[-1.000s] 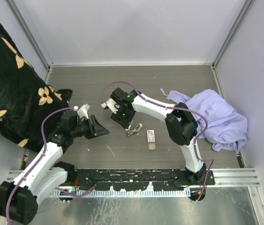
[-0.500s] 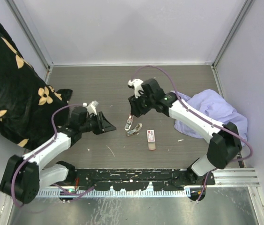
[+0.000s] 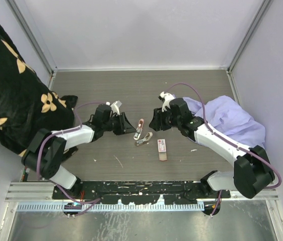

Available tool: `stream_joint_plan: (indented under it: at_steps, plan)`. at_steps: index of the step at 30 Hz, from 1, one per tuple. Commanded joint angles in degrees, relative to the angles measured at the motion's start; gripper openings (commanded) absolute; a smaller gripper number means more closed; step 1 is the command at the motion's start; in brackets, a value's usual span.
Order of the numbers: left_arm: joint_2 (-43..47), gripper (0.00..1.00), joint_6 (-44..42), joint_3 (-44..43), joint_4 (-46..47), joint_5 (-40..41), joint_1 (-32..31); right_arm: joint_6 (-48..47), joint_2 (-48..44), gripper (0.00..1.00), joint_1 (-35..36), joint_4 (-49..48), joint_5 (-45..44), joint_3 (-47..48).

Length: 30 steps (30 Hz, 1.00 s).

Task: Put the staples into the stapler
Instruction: Pick up the stapler.

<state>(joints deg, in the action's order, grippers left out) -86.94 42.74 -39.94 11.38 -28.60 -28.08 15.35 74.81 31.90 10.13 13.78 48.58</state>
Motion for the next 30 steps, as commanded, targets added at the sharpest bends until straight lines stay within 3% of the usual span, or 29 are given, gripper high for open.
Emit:
stream_joint_plan:
  at_steps: [1, 15, 30]
  plan:
    - [-3.9, 0.32, -2.7, -3.6, 3.4, 0.0, -0.1, 2.4, -1.9, 0.51, -0.3, -7.9, 1.3, -0.8]
    - [-11.1, 0.29, -5.4, -6.8, 1.8, -1.2, -0.1, 5.3, 4.1, 0.55, -1.0, -15.4, 3.4, -0.3]
    - [-13.0, 0.25, -6.1, -7.6, 0.6, -1.2, 0.0, 5.6, 5.6, 0.56, -1.0, -16.7, 4.8, -0.1]
